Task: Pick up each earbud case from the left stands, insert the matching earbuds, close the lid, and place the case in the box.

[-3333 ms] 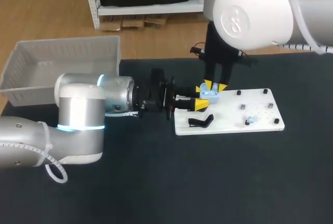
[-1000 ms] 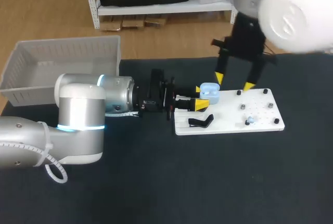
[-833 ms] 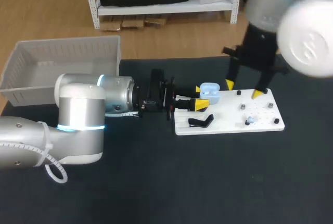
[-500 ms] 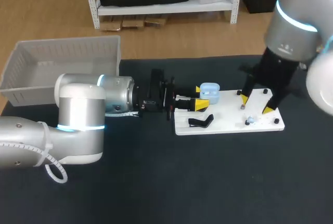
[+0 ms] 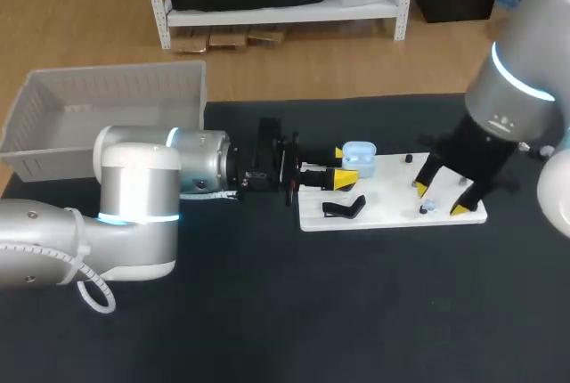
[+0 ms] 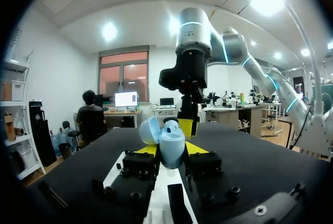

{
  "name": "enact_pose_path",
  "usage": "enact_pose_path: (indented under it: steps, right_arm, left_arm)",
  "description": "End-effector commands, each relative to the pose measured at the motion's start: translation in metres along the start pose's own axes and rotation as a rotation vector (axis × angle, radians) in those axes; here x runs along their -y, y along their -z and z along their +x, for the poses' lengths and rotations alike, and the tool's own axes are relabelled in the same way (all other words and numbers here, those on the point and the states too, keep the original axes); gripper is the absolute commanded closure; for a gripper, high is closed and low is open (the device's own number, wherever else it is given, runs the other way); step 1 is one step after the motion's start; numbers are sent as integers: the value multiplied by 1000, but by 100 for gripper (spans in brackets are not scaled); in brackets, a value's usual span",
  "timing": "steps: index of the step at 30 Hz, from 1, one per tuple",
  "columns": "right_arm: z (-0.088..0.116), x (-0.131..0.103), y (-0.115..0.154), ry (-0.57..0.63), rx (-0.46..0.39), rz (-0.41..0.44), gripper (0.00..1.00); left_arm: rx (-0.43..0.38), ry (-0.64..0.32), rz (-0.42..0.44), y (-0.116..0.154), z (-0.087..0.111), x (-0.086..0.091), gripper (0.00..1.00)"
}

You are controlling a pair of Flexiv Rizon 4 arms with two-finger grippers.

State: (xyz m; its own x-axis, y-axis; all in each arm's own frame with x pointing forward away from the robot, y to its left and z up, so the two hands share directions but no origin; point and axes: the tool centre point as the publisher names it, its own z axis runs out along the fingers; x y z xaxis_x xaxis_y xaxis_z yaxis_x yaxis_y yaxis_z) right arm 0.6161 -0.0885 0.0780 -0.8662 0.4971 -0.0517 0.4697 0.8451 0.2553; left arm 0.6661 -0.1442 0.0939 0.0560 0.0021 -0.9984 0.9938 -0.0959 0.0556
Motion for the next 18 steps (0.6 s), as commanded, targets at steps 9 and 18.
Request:
enact_pose_path:
  steps: [9, 18]
  right_arm:
    - [-17, -7, -29, 25, -28, 6, 55]
    - [-26, 0, -35, 33, -20, -1, 56]
  left_arm:
    - [1, -2, -6, 0, 1, 1, 100]
    - [1, -2, -6, 0, 1, 1, 100]
